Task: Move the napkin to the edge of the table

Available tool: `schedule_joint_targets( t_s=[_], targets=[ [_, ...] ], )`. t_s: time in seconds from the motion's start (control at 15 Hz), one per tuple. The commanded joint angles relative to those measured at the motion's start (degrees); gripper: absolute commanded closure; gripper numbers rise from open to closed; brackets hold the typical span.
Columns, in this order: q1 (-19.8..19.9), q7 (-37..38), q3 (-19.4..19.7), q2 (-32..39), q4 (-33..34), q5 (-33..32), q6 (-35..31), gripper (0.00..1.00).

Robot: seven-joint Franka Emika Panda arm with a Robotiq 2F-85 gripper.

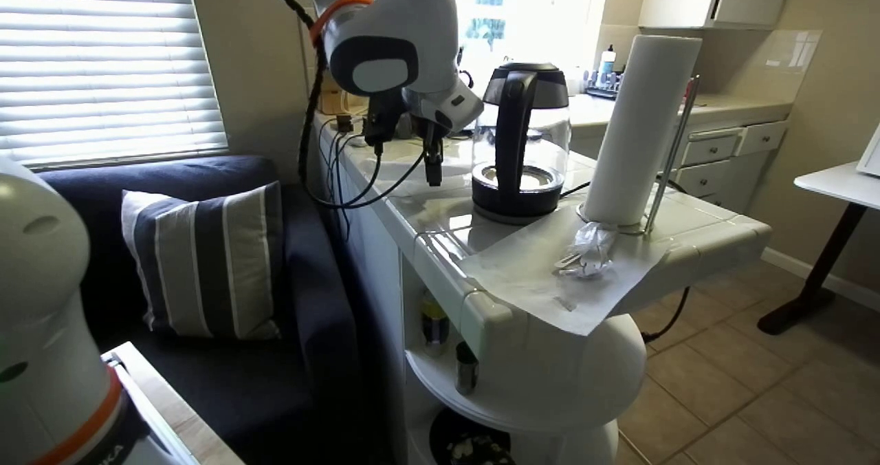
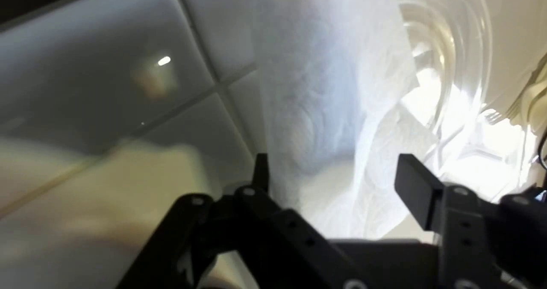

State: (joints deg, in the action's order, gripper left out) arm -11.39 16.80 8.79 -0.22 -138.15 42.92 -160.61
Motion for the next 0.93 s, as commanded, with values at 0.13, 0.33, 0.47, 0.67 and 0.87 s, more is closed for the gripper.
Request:
schedule_joint_targets(
  t_s=[0.13,0.33,0.47,0.67,0.87],
  targets=[
    [-0.66,22.62,0.0,1.39,-2.31,-25.89,-6.45,0.0],
    [-2.15,30.89,4.49,2.31,-0.97,-40.36,-3.86,0.0],
    [-4.54,37.27,7.99,1.12,2.47,-50.0,1.47,0.0],
    [-5.66,47.35,5.19,-4.68,5.66,-64.34,14.0,0.0],
    [-1.29,39.94,-7.68,-8.03,9.69,-57.83,27.82,0.0]
  ],
)
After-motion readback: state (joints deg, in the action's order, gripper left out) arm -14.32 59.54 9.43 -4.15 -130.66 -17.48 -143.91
